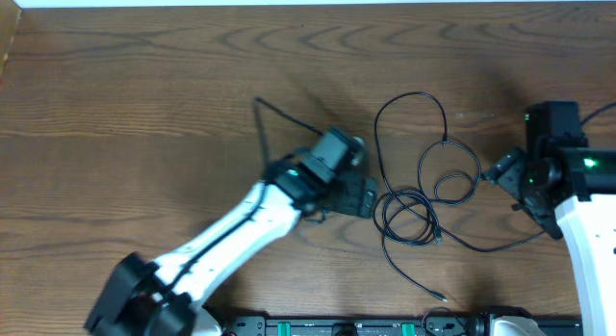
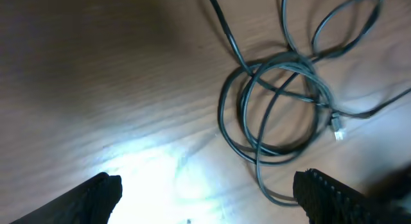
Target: Untangle cables
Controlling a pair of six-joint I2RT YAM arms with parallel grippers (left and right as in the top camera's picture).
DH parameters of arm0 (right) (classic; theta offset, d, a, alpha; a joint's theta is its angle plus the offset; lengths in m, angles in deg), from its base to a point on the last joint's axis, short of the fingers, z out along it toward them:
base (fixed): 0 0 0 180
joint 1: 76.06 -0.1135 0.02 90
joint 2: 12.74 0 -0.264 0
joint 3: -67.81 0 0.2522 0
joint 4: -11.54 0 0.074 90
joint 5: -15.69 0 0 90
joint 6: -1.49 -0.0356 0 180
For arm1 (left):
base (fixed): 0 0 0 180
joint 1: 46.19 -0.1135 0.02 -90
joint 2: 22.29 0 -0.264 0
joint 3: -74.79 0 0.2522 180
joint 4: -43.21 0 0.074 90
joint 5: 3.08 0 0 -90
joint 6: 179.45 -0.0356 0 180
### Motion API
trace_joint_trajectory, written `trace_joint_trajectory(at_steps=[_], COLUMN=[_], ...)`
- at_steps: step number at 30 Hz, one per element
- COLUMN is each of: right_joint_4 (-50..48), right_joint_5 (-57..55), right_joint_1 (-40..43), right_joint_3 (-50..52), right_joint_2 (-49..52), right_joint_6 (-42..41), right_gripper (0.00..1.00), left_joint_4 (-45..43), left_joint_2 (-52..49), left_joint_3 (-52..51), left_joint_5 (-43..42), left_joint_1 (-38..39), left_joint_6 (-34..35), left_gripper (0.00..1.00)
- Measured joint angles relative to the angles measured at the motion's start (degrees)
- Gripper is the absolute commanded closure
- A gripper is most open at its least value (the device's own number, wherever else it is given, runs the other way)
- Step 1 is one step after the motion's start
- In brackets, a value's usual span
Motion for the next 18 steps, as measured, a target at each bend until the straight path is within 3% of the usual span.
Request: trace_joint_trajectory(at_steps=[5, 14, 18], right_joint_4=[-0.39, -0.61, -0.61], right_joint_5=[0.85, 1.25, 1.36], right_joint_1=[1.14, 1.27, 1.27], right_joint_3=[0.00, 0.00, 0.00], right_joint_2=[-0.20, -0.20, -0.20], right_joint_6=[2.08, 3.69, 4.26], right_gripper=[0.01, 0.01, 0.01], left_joint_4=[-5.33, -15.21, -17.57], left_joint_2=[-6.54, -13.03, -14.80], left_joint_3=[0.00, 0.00, 0.00], left_joint_5=[6.86, 9.57, 10.05], left_joint_1=[6.71, 8.22, 8.22], left_joint_6=[-3.30, -4.50, -4.52], left_gripper=[0.08, 0.09, 0.23])
